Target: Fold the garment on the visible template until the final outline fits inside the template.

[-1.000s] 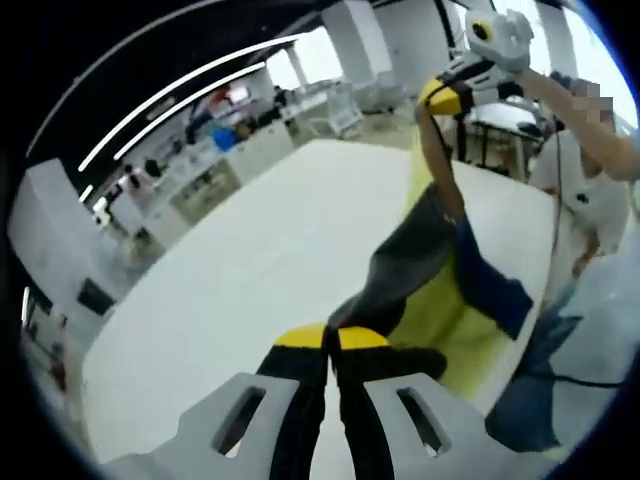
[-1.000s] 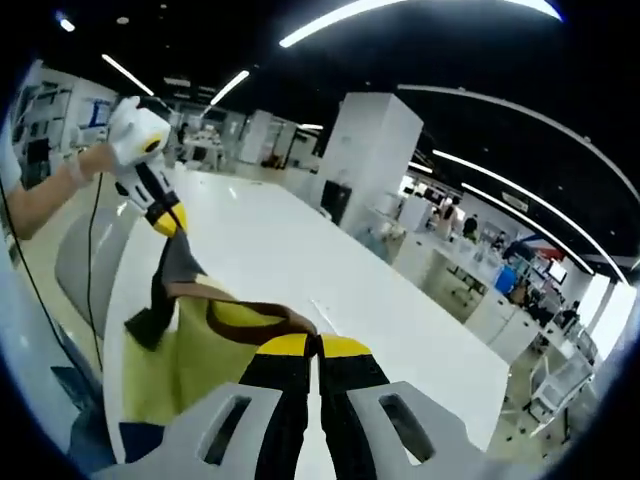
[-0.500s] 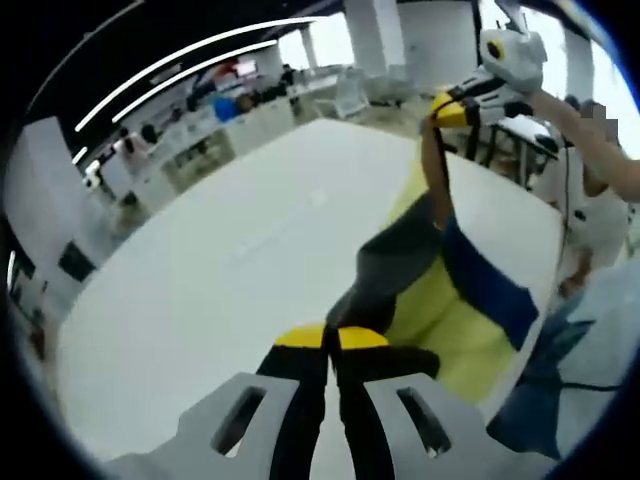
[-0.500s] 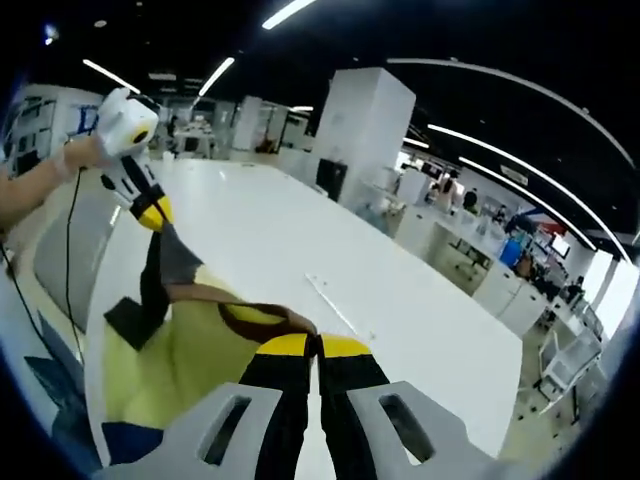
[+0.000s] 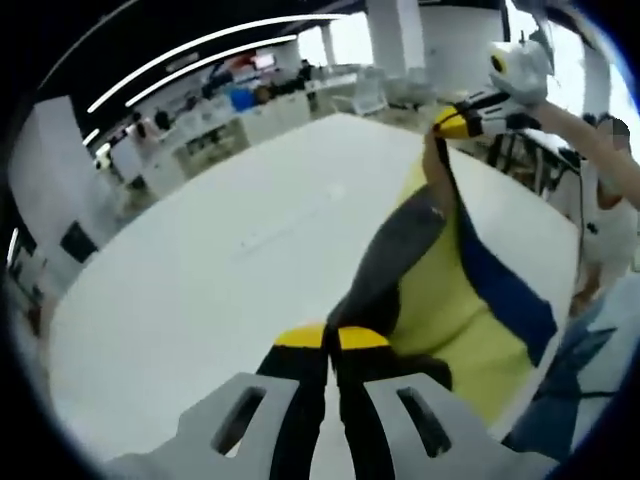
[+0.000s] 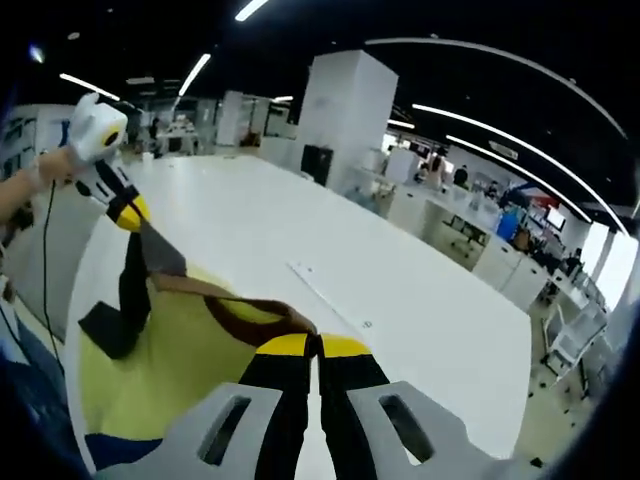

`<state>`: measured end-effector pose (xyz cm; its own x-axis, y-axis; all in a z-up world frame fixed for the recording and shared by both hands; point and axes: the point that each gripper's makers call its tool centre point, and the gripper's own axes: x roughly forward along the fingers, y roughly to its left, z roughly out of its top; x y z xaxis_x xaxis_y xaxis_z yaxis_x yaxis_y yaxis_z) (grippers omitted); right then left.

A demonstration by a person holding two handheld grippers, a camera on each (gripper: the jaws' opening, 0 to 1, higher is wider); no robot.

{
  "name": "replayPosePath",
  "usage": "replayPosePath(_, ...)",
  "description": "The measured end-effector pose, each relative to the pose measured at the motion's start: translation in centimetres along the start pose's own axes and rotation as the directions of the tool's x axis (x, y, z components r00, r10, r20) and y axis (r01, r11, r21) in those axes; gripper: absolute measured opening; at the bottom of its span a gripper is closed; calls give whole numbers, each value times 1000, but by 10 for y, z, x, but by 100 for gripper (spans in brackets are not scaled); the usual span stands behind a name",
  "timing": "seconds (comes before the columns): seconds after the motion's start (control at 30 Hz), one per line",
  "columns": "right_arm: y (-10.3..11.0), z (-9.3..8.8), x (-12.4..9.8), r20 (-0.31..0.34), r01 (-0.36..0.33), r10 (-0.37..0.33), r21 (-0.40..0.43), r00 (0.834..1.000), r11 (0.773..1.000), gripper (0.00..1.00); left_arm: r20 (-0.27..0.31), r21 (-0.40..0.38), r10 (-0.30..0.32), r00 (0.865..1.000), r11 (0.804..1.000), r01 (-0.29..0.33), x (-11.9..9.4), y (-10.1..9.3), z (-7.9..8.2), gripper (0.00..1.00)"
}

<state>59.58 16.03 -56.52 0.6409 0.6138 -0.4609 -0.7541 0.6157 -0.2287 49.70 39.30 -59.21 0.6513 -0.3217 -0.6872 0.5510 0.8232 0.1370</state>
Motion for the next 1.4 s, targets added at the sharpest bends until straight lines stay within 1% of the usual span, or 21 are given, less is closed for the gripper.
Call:
replayPosePath(0.13, -5, -5, 15, -21, -6, 6, -1, 1000, 1000, 2, -19, -16, 1, 1000, 1000, -1, 15, 9, -6, 0)
replayPosePath(0.27, -7, -7, 30, -31, -19, 20, 21, 999, 1000, 2, -7, -42, 18, 1000, 999, -19, 31, 22, -7, 0)
replayPosePath(0.37, -12, -11, 42, -53, -24, 25, 22, 998, 999, 2, -23, -78, 9, 1000, 997, -10, 40, 27, -10, 0)
replayPosePath(0.4, -14, -13, 45, -62, -23, 25, 25, 998, 999, 2, -26, -94, 15, 1000, 995, -18, 43, 31, -11, 0)
replayPosePath(0.47, -18, -19, 53, -76, -25, 29, 53, 997, 998, 2, -41, -105, 36, 999, 994, -40, 51, 38, -15, 0)
replayPosePath(0.53, -18, -25, 60, -90, -30, 35, 63, 995, 998, 2, -49, -121, 24, 999, 992, -30, 59, 39, -18, 0)
replayPosePath(0.63, -17, -32, 71, -112, -48, 56, 69, 992, 996, 2, -66, -126, 23, 998, 992, -31, 73, 43, -23, 0)
replayPosePath(0.7, -19, -38, 78, -131, -52, 61, 70, 989, 996, 2, -75, -136, 19, 997, 990, -29, 80, 46, -25, 0)
replayPosePath(0.8, -25, -48, 88, -154, -51, 66, 100, 986, 994, 2, -82, -159, 5, 997, 987, -18, 90, 50, -26, 0)
replayPosePath(0.93, -27, -59, 101, -173, -59, 82, 132, 981, 989, 2, -107, -129, -10, 994, 992, -4, 104, 53, -31, 0)
replayPosePath(1.1, -27, -72, 118, -210, -71, 98, 133, 973, 988, 2, -138, -148, -29, 990, 989, 8, 122, 57, -42, 0)
replayPosePath(1.17, -29, -82, 127, -229, -71, 107, 160, 968, 985, 2, -137, -166, -36, 990, 986, 13, 129, 60, -44, 0)
replayPosePath(1.27, -29, -91, 135, -234, -69, 118, 206, 965, 976, 2, -141, -181, -36, 989, 983, 10, 139, 66, -47, 0)
replayPosePath(1.4, -31, -106, 147, -255, -59, 126, 253, 959, 966, 2, -148, -212, -46, 988, 977, 13, 153, 68, -55, 0)
